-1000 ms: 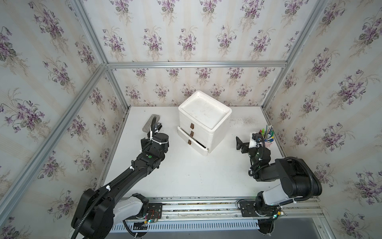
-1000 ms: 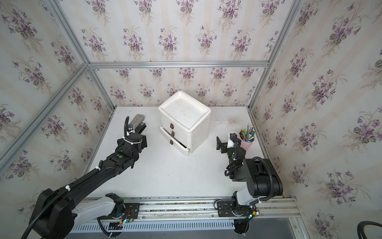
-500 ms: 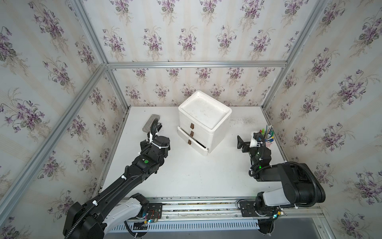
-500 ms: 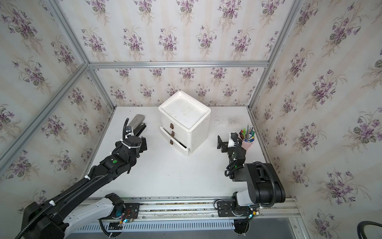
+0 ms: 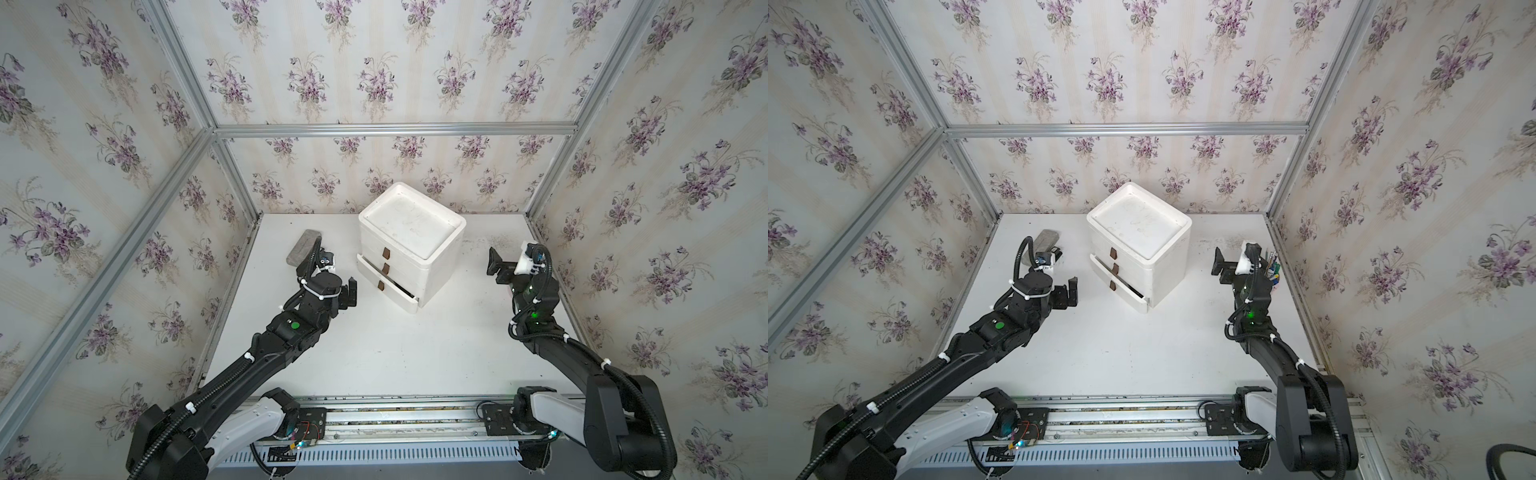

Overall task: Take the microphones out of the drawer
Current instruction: Open the drawer in the storage box.

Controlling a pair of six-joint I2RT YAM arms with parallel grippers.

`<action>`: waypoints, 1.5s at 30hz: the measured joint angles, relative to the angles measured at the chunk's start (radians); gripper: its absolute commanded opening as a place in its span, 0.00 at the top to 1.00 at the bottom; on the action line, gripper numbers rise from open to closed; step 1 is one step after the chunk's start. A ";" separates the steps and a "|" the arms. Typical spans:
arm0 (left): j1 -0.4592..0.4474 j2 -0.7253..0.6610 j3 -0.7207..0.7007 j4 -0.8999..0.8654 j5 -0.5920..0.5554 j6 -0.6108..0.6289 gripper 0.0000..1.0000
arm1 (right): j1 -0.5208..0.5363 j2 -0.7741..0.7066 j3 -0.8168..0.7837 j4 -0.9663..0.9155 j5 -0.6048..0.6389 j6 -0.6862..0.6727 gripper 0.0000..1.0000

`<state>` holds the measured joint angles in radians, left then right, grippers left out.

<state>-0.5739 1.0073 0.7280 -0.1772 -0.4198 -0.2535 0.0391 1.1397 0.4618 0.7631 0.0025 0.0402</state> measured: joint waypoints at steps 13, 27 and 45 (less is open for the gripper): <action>-0.001 0.115 0.058 0.174 0.338 0.086 0.01 | 0.029 0.137 0.621 -0.684 -0.299 0.072 0.00; 0.000 0.248 0.162 0.206 0.432 0.131 0.01 | 0.356 0.396 1.169 -1.120 -0.295 -0.050 0.00; 0.003 0.341 0.175 0.271 0.393 0.174 0.02 | 0.359 0.823 1.647 -1.456 -0.041 -0.129 0.00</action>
<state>-0.5709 1.3487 0.9031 0.0937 -0.0269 -0.0792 0.3981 1.9625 2.1086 -0.6930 -0.0383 -0.0887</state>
